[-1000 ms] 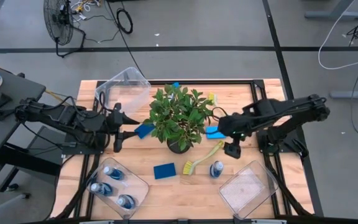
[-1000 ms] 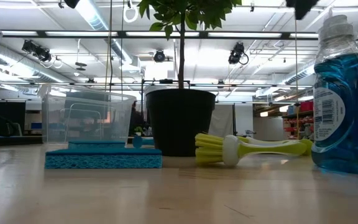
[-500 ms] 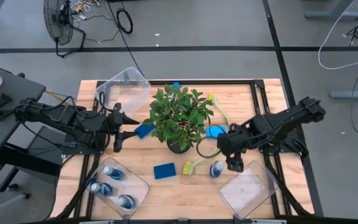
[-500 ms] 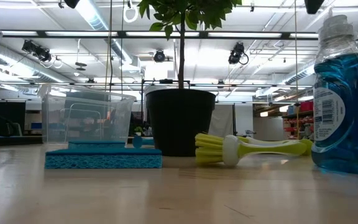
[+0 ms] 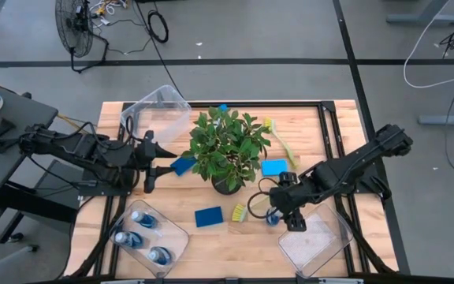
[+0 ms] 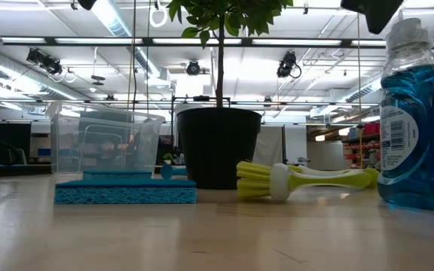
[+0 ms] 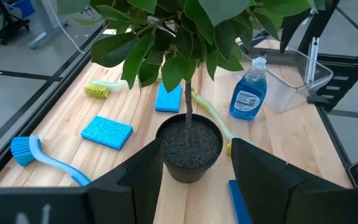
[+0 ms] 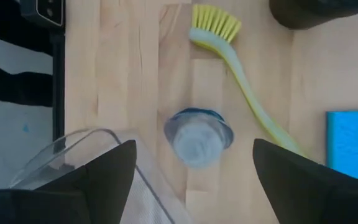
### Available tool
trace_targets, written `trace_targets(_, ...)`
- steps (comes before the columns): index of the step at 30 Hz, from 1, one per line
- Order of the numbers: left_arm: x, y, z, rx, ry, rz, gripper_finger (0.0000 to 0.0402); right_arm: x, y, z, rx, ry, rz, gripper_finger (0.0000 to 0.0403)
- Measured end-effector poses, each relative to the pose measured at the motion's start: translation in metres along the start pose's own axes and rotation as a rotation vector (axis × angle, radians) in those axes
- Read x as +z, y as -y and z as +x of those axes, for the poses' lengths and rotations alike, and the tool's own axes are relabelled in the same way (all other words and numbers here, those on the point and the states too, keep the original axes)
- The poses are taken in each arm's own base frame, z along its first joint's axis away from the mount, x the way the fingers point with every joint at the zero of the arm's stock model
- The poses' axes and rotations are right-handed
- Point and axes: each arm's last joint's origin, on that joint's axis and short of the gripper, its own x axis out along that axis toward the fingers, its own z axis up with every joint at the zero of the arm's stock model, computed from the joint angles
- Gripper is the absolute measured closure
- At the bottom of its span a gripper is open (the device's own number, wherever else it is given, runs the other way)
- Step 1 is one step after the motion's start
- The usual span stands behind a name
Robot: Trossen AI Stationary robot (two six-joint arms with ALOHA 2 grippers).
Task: Pick & Place Kitchen Sink Supplies
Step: Put the blue liquid soap bottle into the bottom left transparent bin
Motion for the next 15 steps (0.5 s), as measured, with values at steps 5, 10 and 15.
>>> trace_targets(5,0.0,0.0,0.0,0.0,0.0,-0.005,0.0207,-0.004,0.002,0.015,0.005,-0.005,-0.013,0.0081)
trace_targets(10,0.0,0.0,0.0,0.0,0.0,-0.005,0.0207,-0.015,0.005,0.031,-0.018,-0.057,-0.016,0.0081)
trace_targets(15,0.0,0.0,0.0,0.0,0.0,-0.015,0.0207,-0.019,0.006,0.038,0.01,-0.086,-0.052,0.0081)
